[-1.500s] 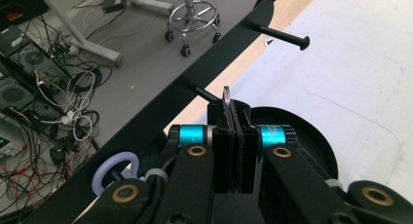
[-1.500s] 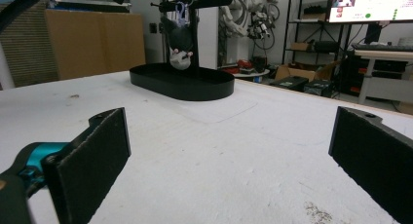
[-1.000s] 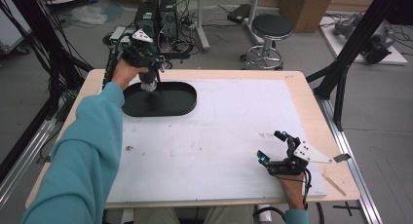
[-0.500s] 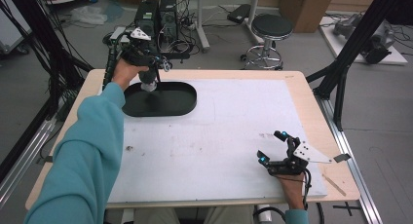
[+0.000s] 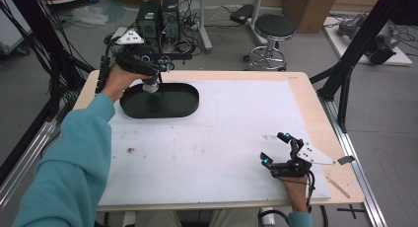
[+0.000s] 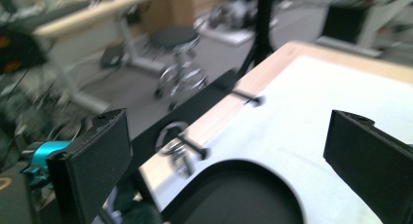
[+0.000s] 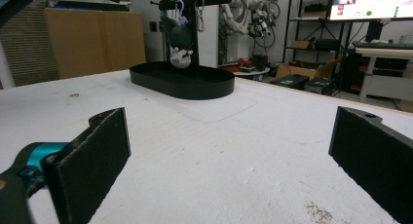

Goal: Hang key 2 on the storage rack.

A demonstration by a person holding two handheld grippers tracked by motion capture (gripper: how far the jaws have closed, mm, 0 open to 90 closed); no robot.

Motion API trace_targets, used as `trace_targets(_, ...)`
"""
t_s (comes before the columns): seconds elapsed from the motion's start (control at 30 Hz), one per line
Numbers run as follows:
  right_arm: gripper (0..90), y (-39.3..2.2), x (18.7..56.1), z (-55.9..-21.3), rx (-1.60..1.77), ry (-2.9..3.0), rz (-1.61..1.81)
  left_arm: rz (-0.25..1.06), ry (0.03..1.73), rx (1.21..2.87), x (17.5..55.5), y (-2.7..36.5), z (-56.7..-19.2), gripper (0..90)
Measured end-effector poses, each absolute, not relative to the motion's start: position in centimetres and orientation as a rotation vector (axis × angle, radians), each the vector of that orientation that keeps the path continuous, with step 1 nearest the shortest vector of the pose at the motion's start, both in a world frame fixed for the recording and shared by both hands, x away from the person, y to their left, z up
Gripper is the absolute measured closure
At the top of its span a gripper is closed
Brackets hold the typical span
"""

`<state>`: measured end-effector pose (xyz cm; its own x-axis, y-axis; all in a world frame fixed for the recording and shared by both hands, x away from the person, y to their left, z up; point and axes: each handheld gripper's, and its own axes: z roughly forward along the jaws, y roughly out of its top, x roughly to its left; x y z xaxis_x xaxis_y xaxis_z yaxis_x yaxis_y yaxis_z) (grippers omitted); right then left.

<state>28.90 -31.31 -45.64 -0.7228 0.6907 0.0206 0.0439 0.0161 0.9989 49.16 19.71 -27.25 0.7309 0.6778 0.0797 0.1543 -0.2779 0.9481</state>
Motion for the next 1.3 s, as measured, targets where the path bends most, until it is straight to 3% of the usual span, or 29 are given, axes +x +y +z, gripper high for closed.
trace_targets(0.47,0.6,-31.3,28.9,-45.6,0.745,1.813,1.751,0.561,0.574,1.736,42.2,24.4,-28.4,1.7)
trace_targets(0.97,0.6,-31.3,28.7,-45.7,0.745,1.805,1.749,0.617,0.590,1.634,32.7,27.9,-37.9,1.7)
trace_targets(1.3,0.7,-31.3,28.7,-45.7,0.754,1.803,1.749,0.630,0.633,1.507,29.1,29.6,-43.0,1.7)
